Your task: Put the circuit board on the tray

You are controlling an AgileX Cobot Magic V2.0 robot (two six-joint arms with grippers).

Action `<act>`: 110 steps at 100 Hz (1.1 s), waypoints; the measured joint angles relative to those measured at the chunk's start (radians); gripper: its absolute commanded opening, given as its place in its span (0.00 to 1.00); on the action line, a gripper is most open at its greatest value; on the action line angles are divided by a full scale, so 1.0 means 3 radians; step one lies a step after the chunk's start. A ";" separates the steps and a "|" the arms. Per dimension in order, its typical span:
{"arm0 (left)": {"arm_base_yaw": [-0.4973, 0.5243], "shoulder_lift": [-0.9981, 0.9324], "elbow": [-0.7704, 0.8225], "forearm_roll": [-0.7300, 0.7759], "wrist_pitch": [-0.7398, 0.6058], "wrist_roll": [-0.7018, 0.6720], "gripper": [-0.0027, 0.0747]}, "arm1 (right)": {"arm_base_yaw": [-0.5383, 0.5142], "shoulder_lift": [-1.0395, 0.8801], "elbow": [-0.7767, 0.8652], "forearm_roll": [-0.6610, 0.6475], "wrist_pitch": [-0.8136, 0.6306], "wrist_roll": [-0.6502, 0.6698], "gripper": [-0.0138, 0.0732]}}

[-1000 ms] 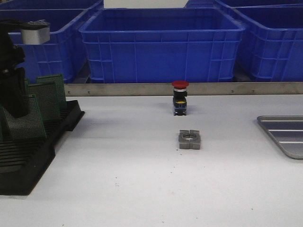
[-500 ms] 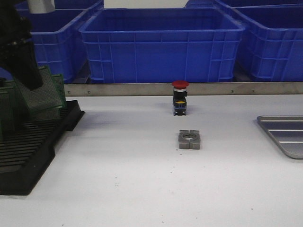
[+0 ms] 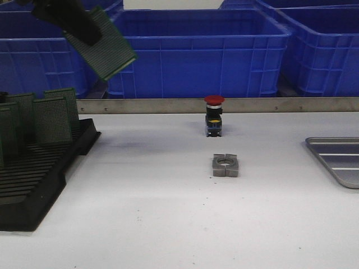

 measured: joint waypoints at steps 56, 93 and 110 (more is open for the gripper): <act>-0.1068 -0.0008 0.0000 -0.0152 0.0005 -0.0008 0.01 | 0.0000 0.1347 -0.1979 0.0409 0.2225 0.0028 0.08; -0.1081 -0.0008 0.0000 -0.0152 0.0005 -0.0010 0.01 | 0.0000 0.1566 -0.2139 0.0688 0.2369 0.0028 0.78; -0.1081 -0.0008 0.0000 -0.0152 0.0005 -0.0016 0.01 | 0.0000 0.1618 -0.2163 0.0856 0.2369 -0.0131 0.80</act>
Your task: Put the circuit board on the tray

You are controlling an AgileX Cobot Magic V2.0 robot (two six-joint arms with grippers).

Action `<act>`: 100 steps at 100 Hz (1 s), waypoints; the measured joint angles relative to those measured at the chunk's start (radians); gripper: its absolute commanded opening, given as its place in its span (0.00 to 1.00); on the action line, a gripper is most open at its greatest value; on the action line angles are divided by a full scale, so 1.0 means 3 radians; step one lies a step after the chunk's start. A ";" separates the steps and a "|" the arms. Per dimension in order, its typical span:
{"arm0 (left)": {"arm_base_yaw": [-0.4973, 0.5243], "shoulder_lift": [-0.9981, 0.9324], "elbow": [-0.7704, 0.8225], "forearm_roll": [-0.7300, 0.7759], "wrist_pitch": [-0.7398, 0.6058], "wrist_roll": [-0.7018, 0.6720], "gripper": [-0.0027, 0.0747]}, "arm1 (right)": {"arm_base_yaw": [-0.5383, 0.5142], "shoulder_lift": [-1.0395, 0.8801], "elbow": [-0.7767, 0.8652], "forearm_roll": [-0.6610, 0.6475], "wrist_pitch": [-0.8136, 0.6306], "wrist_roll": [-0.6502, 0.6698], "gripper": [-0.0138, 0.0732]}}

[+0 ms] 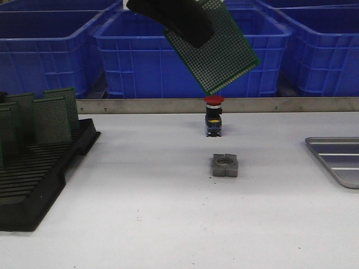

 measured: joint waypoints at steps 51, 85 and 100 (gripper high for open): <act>0.0022 0.0000 0.0000 0.0000 0.0000 0.0001 0.01 | 0.0154 0.1819 -0.0637 0.2197 0.0657 -0.3722 0.80; 0.0022 0.0000 0.0000 0.0000 0.0000 0.0001 0.01 | 0.0277 0.2867 -0.1272 0.2590 0.1240 -0.4351 0.80; 0.0022 0.0000 0.0000 0.0000 0.0000 0.0001 0.01 | 0.0476 0.3075 -0.1421 0.2610 0.1247 -0.4389 0.80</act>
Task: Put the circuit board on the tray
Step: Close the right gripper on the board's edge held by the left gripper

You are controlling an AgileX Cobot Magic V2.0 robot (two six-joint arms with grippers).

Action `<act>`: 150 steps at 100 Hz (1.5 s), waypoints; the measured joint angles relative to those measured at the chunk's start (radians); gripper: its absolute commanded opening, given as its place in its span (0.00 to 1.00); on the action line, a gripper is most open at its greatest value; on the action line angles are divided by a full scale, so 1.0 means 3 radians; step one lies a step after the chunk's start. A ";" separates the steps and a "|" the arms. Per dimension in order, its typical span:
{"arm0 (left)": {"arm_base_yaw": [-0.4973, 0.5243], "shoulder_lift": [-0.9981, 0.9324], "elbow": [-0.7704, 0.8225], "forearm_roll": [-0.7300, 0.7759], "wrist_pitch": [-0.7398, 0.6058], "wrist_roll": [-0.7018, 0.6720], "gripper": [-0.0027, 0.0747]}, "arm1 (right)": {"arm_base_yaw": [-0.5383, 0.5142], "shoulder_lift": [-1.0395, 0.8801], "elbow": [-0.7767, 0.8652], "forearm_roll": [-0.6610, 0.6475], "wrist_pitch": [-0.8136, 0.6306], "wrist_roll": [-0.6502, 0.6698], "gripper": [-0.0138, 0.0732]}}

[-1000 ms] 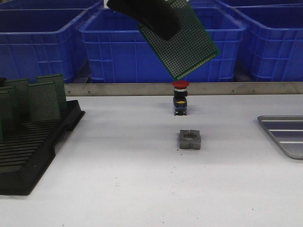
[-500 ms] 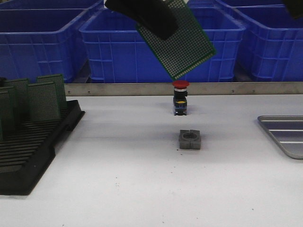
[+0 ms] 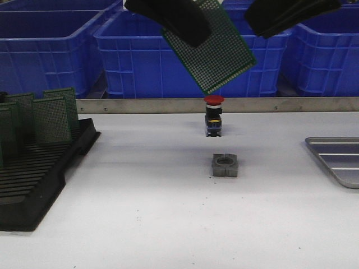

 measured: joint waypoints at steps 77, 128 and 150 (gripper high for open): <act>0.0000 0.0000 0.0000 -0.0006 0.0023 -0.0018 0.01 | 0.0247 0.0360 -0.0022 0.0035 -0.0045 -0.0279 0.08; 0.0000 0.0000 0.0000 -0.0016 -0.0001 -0.0020 0.84 | 0.0166 0.0340 -0.0027 -0.0108 -0.0051 -0.0230 0.08; 0.0000 0.0000 0.0000 -0.0035 -0.0001 -0.0020 0.83 | -0.0450 0.0137 -0.0027 -0.0258 0.0130 -0.0153 0.08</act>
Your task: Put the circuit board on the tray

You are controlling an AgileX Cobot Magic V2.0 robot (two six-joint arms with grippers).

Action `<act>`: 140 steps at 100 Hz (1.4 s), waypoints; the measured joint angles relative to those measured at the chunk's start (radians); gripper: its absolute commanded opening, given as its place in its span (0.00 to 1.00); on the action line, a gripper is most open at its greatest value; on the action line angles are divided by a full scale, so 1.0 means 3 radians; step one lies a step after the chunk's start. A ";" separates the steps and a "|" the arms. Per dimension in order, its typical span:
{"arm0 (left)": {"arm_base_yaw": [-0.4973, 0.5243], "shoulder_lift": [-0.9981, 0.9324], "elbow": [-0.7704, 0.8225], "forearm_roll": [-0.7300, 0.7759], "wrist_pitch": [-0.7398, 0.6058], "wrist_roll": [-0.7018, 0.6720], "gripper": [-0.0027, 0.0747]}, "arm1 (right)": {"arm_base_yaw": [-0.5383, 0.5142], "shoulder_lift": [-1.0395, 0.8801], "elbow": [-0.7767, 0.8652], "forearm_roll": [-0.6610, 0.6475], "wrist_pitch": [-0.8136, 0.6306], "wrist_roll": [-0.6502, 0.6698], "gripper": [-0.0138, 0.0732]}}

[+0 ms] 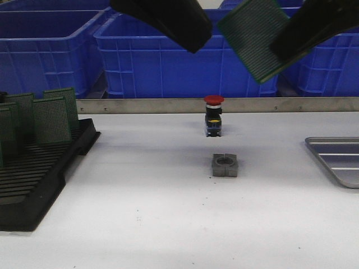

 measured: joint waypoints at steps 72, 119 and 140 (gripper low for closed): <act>0.0000 0.0000 0.0000 -0.0020 0.0000 0.0000 0.83 | -0.1374 0.1453 -0.0311 0.0056 -0.0077 0.1627 0.08; 0.0000 0.0000 0.0000 -0.0056 0.0000 0.0000 0.83 | -0.1374 0.1790 -0.0357 0.0033 -0.0077 0.1822 0.09; 0.0000 0.0000 0.0000 -0.0069 0.0000 0.0000 0.83 | -0.1374 0.1790 -0.0363 -0.0056 -0.0092 0.1877 0.27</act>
